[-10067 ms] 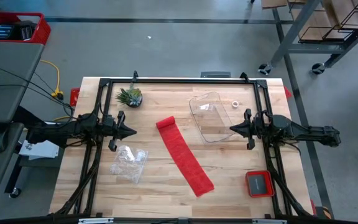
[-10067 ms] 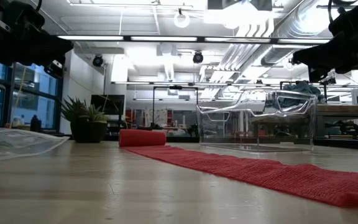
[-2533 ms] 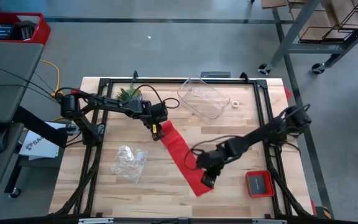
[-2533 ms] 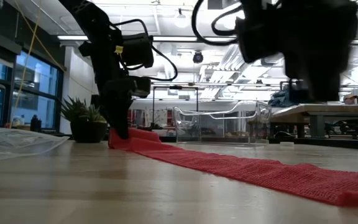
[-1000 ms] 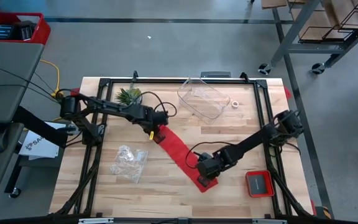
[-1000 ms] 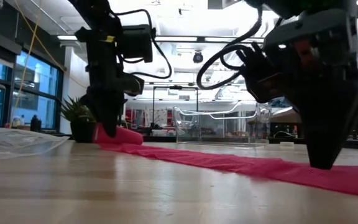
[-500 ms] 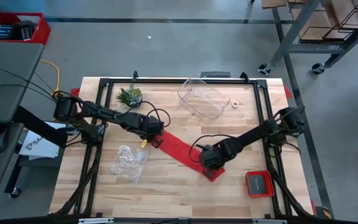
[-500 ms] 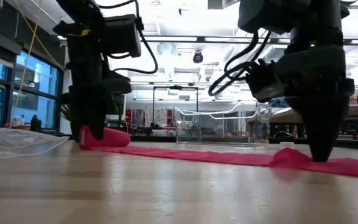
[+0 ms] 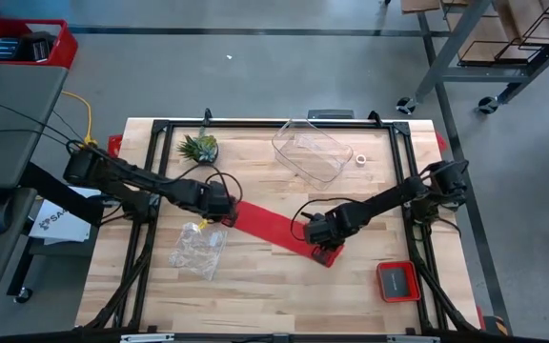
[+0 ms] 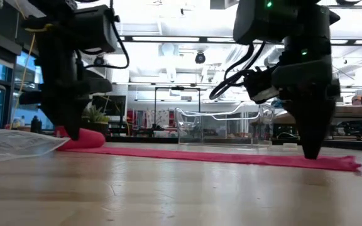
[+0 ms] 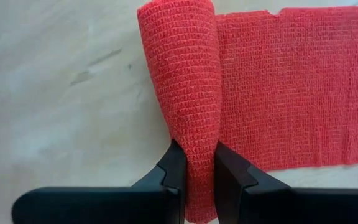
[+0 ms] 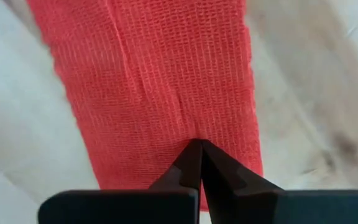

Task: Roll bandage
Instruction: Roll the red bandage

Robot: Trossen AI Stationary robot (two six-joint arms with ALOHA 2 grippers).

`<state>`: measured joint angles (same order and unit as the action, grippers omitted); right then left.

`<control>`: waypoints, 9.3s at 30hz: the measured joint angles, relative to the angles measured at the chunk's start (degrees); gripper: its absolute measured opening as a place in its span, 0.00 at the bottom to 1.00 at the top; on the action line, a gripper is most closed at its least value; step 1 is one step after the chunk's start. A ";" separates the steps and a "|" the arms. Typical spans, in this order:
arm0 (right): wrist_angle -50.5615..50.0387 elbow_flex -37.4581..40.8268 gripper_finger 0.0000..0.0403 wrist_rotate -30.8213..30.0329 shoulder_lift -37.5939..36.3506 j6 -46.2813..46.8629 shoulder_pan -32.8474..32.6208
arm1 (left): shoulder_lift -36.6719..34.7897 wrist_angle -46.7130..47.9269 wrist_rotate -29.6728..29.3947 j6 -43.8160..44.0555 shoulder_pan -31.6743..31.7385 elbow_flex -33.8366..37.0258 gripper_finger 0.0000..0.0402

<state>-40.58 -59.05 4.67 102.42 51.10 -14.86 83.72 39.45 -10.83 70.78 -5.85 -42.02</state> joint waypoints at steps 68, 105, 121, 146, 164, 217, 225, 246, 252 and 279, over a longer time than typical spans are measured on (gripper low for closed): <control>-7.46 -0.15 0.00 -5.14 -22.04 1.82 15.95 | -12.88 4.81 4.19 -15.44 9.31 7.85 0.05; -14.51 -0.15 0.00 -10.56 -29.12 -6.59 16.00 | 2.88 -9.33 1.38 2.27 1.12 -9.95 0.00; 4.92 14.95 0.00 6.54 -29.91 0.64 13.20 | -2.84 6.90 -3.37 -5.46 0.91 -14.84 0.00; 36.98 29.31 0.00 1.34 -18.42 25.45 7.15 | -4.88 7.13 -4.81 -6.96 4.83 -14.84 0.00; 21.08 29.00 0.00 1.51 -27.75 30.10 3.11 | -4.88 8.89 -4.97 -8.33 4.81 -14.84 0.00; 30.83 -7.02 0.00 3.28 12.58 4.88 12.69 | -9.14 -20.15 7.82 -14.41 6.32 13.05 0.00; 30.12 -7.02 0.00 3.52 12.41 3.94 13.29 | -7.88 -24.42 10.38 -12.55 6.21 13.03 0.00; 30.49 -6.85 0.00 3.54 12.52 3.90 13.38 | -4.17 -57.88 15.00 -2.03 6.31 13.01 0.00; 30.26 -6.81 0.00 3.58 12.17 3.92 13.38 | -8.91 -57.61 16.46 -4.81 7.85 13.00 0.00; 22.89 2.52 0.00 4.91 0.54 8.21 11.40 | -3.63 -48.30 16.15 0.35 4.07 13.03 0.00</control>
<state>-17.69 -56.53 9.58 102.96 59.31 -3.46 80.09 -8.85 5.32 71.13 -1.78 -28.99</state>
